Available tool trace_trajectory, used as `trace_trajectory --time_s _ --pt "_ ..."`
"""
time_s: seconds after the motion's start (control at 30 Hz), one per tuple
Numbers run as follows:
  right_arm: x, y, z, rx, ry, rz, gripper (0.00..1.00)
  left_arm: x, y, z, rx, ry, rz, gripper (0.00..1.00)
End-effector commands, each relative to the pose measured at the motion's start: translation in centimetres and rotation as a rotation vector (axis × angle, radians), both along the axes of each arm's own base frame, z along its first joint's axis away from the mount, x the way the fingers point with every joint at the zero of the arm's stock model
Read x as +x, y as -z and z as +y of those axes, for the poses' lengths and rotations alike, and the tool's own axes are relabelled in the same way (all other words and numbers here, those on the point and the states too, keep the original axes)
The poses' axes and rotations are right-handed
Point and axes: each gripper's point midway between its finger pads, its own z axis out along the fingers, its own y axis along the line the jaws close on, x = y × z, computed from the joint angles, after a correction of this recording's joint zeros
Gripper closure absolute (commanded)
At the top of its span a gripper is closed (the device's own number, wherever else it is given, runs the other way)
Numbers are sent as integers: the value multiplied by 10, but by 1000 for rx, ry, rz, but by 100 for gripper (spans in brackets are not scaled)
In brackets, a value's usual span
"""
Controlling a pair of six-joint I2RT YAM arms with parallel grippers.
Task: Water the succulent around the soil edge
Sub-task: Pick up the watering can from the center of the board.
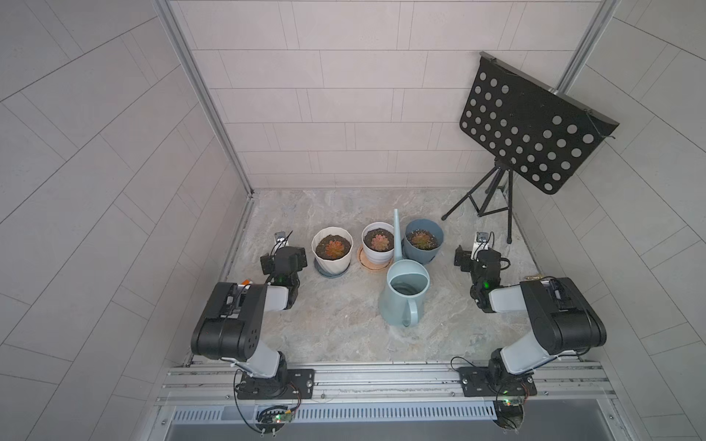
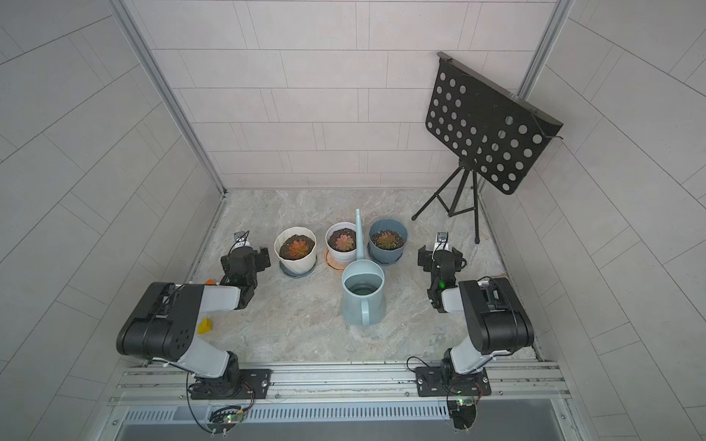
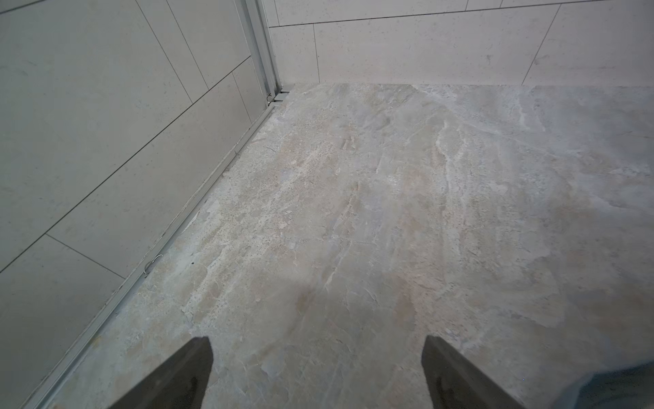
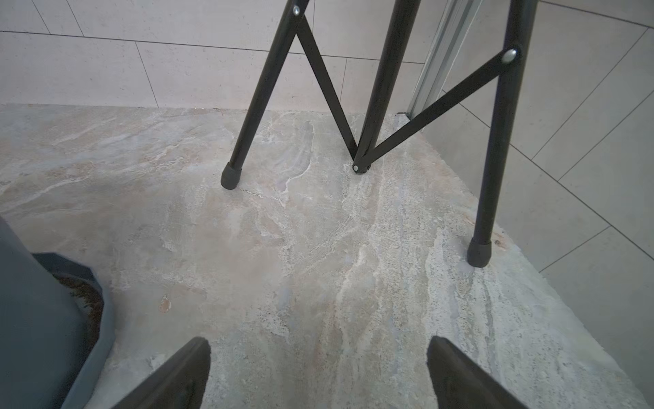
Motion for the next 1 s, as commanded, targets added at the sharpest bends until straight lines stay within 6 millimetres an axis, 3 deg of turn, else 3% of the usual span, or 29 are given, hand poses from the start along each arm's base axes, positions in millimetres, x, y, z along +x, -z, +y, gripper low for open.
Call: trace_trajectory --time_s 0.0,0.87,0.97 --pt "2 -2 0 1 -3 -4 0 2 -10 2 -10 -9 -35 0" --pt "2 -1 0 5 -8 1 0 1 -9 3 -17 -5 -33 0" --pt "6 -22 0 -24 13 22 0 8 -29 1 10 4 -14 5"
